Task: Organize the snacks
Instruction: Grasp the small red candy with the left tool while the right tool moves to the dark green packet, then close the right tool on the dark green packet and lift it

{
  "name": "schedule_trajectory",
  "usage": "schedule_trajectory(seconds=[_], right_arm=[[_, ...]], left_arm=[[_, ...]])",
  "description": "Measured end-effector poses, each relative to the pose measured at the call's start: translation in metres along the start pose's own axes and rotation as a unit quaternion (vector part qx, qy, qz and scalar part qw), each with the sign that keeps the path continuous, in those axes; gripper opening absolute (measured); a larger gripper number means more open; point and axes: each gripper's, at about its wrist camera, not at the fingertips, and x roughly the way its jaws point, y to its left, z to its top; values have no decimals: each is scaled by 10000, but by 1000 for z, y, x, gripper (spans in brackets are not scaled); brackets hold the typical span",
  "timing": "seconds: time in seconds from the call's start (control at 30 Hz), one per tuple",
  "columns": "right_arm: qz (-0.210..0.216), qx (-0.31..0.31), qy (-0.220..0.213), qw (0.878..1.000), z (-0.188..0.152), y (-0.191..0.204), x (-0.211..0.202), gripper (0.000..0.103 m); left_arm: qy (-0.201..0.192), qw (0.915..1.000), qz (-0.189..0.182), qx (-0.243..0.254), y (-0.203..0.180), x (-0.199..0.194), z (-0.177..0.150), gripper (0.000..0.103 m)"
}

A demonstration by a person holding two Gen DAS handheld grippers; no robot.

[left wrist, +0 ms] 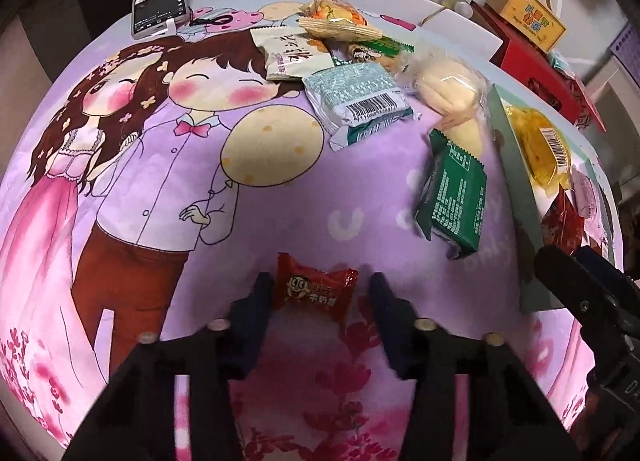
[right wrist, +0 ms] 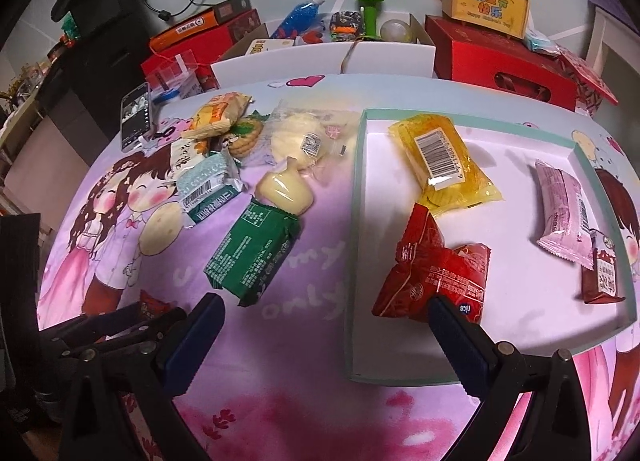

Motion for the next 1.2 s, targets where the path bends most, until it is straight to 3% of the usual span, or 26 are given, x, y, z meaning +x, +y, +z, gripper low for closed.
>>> schedule_trajectory(seconds=[0.13, 0.5, 0.8, 1.2], right_arm=[[-3, -11, -8, 10000, 1, 1, 1, 103], [184, -156, -272, 9993, 8, 12, 0, 102], [343, -506, -441, 9972, 21, 38, 8, 90], [188, -672, -97, 9975, 23, 51, 47, 78]], left_arm=[[-56, 10000, -45, 44, 1, -2, -1, 29], [-502, 9986, -20, -149, 5, -18, 19, 28], [-728, 9964, -60, -432, 26, -21, 43, 28], [-449, 9961, -160, -747, 44, 6, 50, 28]])
